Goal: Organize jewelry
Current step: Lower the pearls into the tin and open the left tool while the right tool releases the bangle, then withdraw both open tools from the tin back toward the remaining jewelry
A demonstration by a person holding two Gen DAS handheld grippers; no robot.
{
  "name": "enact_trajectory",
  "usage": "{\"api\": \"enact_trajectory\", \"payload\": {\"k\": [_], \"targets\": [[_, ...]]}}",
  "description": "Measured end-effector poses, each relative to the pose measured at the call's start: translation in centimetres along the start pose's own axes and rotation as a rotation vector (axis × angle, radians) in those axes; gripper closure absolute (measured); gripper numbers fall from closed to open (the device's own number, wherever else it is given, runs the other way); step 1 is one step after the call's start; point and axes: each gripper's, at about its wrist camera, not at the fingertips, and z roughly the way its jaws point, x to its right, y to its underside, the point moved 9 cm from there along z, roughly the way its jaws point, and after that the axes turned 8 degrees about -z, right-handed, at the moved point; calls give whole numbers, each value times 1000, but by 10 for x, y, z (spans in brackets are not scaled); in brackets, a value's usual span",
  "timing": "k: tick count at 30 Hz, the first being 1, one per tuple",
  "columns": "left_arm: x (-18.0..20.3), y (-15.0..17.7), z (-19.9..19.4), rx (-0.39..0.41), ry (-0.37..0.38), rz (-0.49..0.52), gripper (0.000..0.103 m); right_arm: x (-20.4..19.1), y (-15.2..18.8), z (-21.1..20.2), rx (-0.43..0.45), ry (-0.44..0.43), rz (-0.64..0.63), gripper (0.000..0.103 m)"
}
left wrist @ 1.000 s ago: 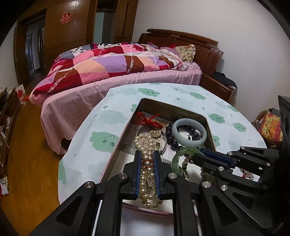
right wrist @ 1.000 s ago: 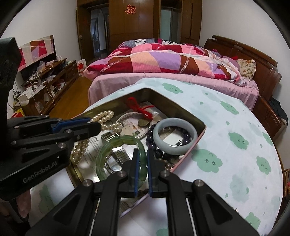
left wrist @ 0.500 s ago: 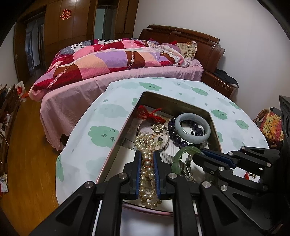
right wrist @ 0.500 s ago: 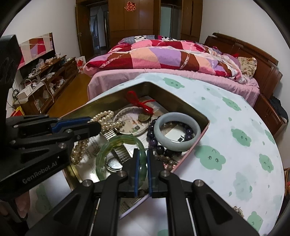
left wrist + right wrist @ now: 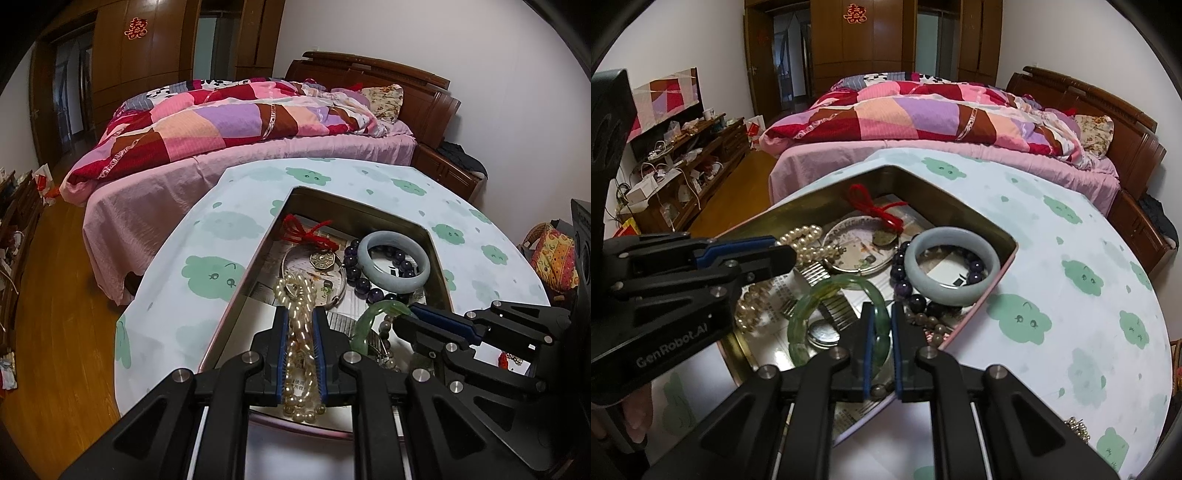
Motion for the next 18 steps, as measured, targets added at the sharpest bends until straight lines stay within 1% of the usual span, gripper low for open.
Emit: {"api": "enact_trajectory", "payload": {"k": [4, 5, 6, 7, 8, 9, 10, 12, 13, 18], "targets": [[0, 0, 0, -2, -1, -3, 88, -1, 0, -1, 5, 1, 1, 91], [0, 0, -1, 1, -3, -5, 83, -2, -1, -2, 6, 2, 1, 91], [0, -1, -2, 6, -3, -5, 73, -2, -1, -2, 7, 1, 2, 91], [0, -2, -4, 16, -4, -4, 67, -2, -1, -2, 8, 0, 3, 91], [1, -4, -7, 28, -4, -3, 56, -2, -1, -2, 9, -2, 4, 89], [3, -4, -8, 32, 10, -7, 51, -3, -1, -2, 10, -5, 2, 87], [3, -5, -10, 36, 18, -11, 49, -4, -1, -2, 11, -3, -2, 85], [4, -6, -12, 45, 11, -8, 45, -8, -4, -4, 18, -2, -17, 68], [3, -7, -13, 49, 8, -6, 45, -9, -5, -5, 21, 4, -24, 67], [0, -12, -18, 64, 20, -34, 44, -4, -7, -9, 34, 19, -4, 67]]}}
